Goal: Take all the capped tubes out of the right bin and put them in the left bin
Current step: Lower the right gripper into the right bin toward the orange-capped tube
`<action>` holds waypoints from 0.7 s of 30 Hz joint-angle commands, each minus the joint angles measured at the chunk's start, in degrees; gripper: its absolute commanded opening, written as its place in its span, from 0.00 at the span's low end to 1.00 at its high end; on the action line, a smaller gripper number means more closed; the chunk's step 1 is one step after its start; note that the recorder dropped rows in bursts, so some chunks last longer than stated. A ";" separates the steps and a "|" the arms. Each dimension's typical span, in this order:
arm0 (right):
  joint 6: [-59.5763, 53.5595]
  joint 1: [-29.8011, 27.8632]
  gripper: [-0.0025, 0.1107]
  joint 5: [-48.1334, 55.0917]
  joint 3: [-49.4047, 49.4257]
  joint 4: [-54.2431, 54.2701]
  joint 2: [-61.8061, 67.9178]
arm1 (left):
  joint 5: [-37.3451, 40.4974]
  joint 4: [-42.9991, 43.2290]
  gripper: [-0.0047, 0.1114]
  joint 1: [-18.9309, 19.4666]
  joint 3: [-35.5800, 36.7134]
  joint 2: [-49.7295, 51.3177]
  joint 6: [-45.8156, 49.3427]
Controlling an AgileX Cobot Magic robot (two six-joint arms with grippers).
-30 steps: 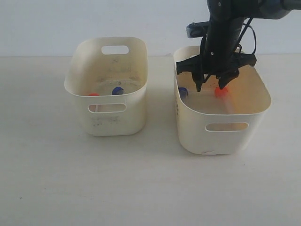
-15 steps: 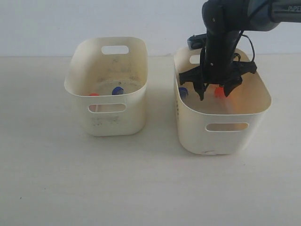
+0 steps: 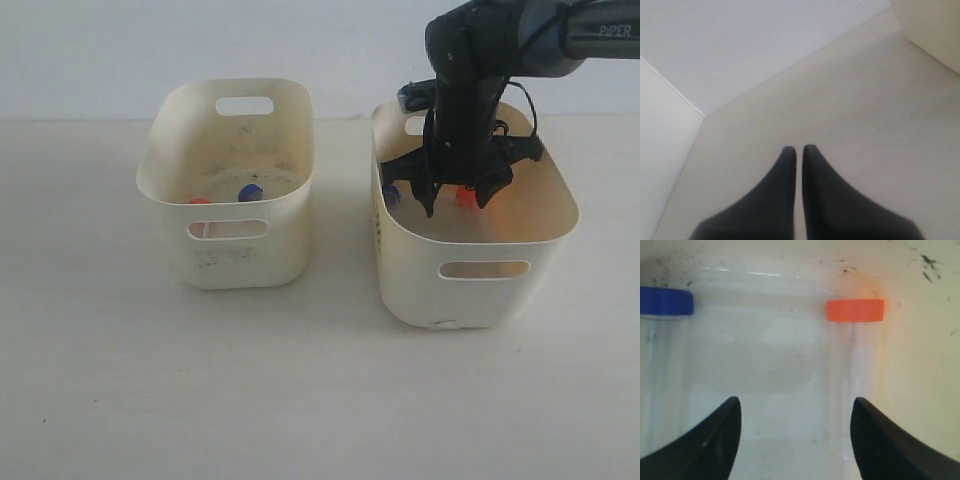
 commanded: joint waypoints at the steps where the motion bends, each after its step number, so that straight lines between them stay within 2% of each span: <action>1: 0.33 -0.02 0.56 -0.08 -0.12 -0.87 -0.13 | -0.28 -0.16 0.08 -0.06 -0.22 0.20 0.04; 4: 0.22 -0.02 0.57 0.03 -0.12 -0.87 -0.13 | -0.28 -0.16 0.08 -0.06 -0.22 0.20 0.04; 8: 0.06 -0.02 0.79 0.26 -0.12 -0.61 -0.13 | -0.28 -0.16 0.08 -0.06 -0.22 0.20 0.04; 10: 0.06 -0.02 0.86 0.34 -0.12 -0.48 -0.13 | -0.28 -0.16 0.08 -0.06 -0.22 0.20 0.04; 21: 0.06 -0.02 0.87 1.37 -0.02 -0.47 1.19 | -0.28 -0.16 0.08 -0.06 -0.22 0.20 0.04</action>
